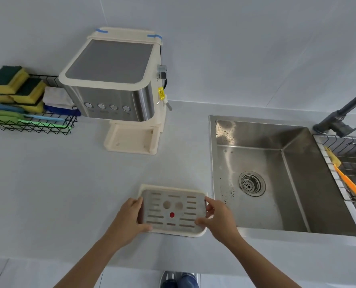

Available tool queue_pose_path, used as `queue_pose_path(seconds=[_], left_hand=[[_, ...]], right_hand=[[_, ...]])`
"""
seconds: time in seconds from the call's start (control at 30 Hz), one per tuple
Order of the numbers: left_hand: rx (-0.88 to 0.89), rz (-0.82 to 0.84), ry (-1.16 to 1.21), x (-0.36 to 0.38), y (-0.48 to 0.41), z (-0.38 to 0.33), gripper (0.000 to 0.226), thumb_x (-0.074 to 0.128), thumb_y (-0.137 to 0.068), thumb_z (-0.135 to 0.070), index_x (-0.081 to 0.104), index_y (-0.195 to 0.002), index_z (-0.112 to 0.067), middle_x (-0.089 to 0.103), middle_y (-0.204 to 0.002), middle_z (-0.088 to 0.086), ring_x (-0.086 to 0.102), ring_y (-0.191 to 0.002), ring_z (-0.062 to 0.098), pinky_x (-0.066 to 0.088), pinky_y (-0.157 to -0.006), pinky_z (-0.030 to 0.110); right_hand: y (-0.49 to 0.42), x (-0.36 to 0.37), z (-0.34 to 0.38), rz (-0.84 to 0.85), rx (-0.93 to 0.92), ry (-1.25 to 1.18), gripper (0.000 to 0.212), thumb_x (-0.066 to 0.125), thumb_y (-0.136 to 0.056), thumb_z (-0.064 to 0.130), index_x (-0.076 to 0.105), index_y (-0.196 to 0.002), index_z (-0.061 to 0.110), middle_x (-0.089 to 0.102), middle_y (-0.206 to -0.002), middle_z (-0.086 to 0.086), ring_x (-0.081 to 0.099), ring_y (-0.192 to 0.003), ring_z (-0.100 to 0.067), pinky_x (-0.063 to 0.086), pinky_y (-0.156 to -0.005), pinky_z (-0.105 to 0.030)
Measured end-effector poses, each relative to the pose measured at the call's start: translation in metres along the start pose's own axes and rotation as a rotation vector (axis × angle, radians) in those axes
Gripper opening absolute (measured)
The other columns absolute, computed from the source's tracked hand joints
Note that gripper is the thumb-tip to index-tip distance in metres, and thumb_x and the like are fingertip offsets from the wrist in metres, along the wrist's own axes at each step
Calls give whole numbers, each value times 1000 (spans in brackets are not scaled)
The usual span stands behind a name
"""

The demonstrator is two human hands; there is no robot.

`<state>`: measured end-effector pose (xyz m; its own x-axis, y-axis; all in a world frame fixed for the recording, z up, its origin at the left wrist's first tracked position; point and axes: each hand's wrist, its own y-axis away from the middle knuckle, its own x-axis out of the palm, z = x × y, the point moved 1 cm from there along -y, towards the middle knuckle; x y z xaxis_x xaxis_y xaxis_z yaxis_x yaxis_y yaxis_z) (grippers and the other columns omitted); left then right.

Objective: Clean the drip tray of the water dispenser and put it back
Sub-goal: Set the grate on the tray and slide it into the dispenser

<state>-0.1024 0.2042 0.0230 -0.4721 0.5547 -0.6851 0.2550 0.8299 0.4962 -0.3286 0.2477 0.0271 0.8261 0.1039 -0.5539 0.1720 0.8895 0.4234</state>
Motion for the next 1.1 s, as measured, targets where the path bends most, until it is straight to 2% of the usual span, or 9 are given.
queue_pose_path(seconds=[0.07,0.17,0.27,0.37,0.47,0.57,0.83,0.97,1.1], left_hand=[[-8,22,-58,2,-2,-2,86,66,-80,-29,13,-145,-9,39,-129,5,40,-119,15,37,-104,26],[-3,26,-122,4,-6,-5,80,62,-82,-30,16,-144,-9,38,-130,8,38,-122,20,36,-105,29],[-1,-2,-164,5,-8,-6,74,61,-83,-30,21,-142,-9,38,-131,8,38,-122,20,36,-105,29],[3,-20,-195,6,-8,-6,72,61,-83,-31,23,-140,-9,39,-131,7,37,-122,19,36,-104,28],[7,-73,-203,4,-6,-6,65,63,-81,-33,32,-134,-11,41,-129,6,39,-119,18,38,-99,27],[-17,-127,-156,1,-4,-6,65,65,-79,-34,34,-132,-12,39,-131,8,38,-121,21,39,-98,29],[-70,-135,18,-4,-11,-2,58,68,-77,-31,44,-126,-13,52,-119,11,54,-105,24,45,-88,32],[-71,-132,56,-4,-11,0,56,70,-76,-23,46,-126,-14,54,-120,10,54,-107,24,45,-91,32],[-59,-134,106,-4,-10,2,57,70,-76,-17,45,-128,-15,59,-119,10,56,-106,24,46,-89,30]], right_hand=[[-1,2,-1,5,7,40,38,71,-75,6,61,-111,12,46,-74,12,44,-62,1,42,-53,-1],[-3,4,-4,-4,32,72,39,70,-76,9,58,-113,13,48,-91,2,42,-65,2,39,-47,-7],[-5,6,-5,-6,49,81,41,69,-77,10,55,-115,15,48,-97,-1,43,-72,-3,33,-52,-7],[-6,7,-6,10,73,85,44,68,-77,9,52,-118,15,46,-100,-2,45,-85,-11,32,-55,-6],[-5,8,-8,39,71,116,50,68,-78,11,47,-124,17,45,-100,-1,43,-90,-12,34,-60,-8],[-2,6,-8,48,73,101,59,67,-80,13,40,-132,21,43,-99,0,41,-92,-12,36,-76,-18],[-1,9,-12,46,97,88,80,67,-81,22,18,-144,30,46,-105,-2,40,-95,-11,41,-86,-26],[0,12,-10,41,82,45,82,69,-79,19,19,-143,29,42,-101,1,43,-94,-13,40,-79,-25],[0,16,-10,6,93,18,81,72,-76,16,24,-140,28,44,-103,0,47,-96,-17,48,-84,-34]])
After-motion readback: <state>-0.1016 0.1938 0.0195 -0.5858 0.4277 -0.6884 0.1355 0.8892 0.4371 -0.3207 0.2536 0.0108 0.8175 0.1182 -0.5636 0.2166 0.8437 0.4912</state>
